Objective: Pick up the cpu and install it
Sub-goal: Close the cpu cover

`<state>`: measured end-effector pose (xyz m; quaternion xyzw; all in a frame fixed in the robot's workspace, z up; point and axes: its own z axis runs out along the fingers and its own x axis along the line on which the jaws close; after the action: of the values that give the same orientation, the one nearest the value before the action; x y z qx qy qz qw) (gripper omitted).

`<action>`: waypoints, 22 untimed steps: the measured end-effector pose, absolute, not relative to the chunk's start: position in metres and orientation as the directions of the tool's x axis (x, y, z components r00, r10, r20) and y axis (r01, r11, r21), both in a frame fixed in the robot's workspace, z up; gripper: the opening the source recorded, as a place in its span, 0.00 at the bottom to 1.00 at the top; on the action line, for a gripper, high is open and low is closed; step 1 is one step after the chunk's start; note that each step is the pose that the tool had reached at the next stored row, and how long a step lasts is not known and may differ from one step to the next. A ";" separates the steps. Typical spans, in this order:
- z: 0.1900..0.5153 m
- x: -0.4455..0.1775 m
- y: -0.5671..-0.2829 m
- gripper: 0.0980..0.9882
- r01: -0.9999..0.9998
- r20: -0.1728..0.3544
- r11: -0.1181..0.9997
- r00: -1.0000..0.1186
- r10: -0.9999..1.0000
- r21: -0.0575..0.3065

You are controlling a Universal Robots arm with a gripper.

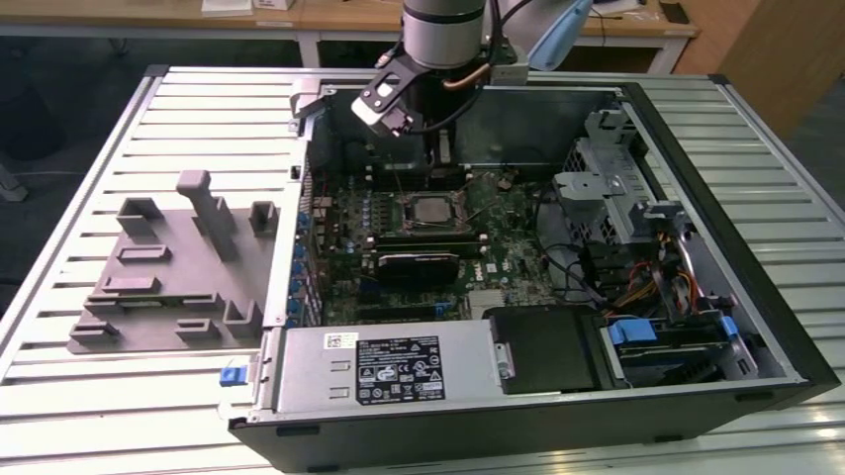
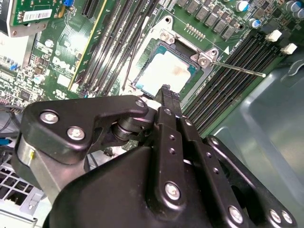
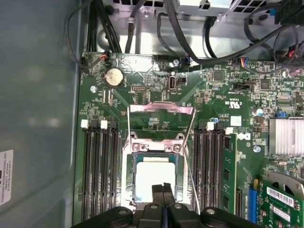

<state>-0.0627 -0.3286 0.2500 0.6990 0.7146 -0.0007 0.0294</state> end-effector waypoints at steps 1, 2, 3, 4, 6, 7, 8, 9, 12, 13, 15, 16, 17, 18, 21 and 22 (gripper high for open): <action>0.250 -0.063 -0.329 0.01 0.999 -0.043 0.023 -0.021 0.999 0.040; 0.251 -0.063 -0.329 0.01 0.999 -0.043 0.023 -0.021 0.999 0.040; 0.253 -0.063 -0.329 0.01 0.999 -0.043 0.023 -0.021 0.999 0.040; 0.254 -0.063 -0.329 0.01 0.999 -0.043 0.023 -0.021 0.999 0.040; 0.255 -0.063 -0.329 0.01 0.999 -0.043 0.023 -0.021 0.999 0.040; 0.256 -0.063 -0.329 0.01 0.999 -0.043 0.023 -0.021 0.999 0.040; 0.257 -0.063 -0.329 0.01 0.999 -0.043 0.023 -0.021 0.999 0.040; 0.258 -0.063 -0.329 0.01 0.999 -0.043 0.023 -0.021 0.999 0.040; 0.261 -0.063 -0.329 0.01 0.999 -0.043 0.023 -0.021 0.999 0.040; 0.262 -0.063 -0.329 0.01 0.999 -0.043 0.023 -0.021 0.999 0.040; 0.264 -0.063 -0.329 0.01 0.999 -0.043 0.023 -0.021 0.999 0.040; 0.264 -0.063 -0.329 0.01 0.999 -0.043 0.023 -0.021 0.999 0.040; 0.264 -0.063 -0.329 0.01 0.999 -0.042 0.023 -0.021 0.999 0.040; 0.264 -0.063 -0.328 0.01 0.999 -0.042 0.023 -0.021 0.999 0.040; 0.264 -0.063 -0.329 0.01 0.999 -0.043 0.023 -0.021 0.999 0.040; 0.265 -0.063 -0.329 0.01 0.999 -0.043 0.023 -0.021 0.999 0.040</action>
<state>-0.0626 -0.3285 0.2645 0.6990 0.7146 -0.0005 0.0294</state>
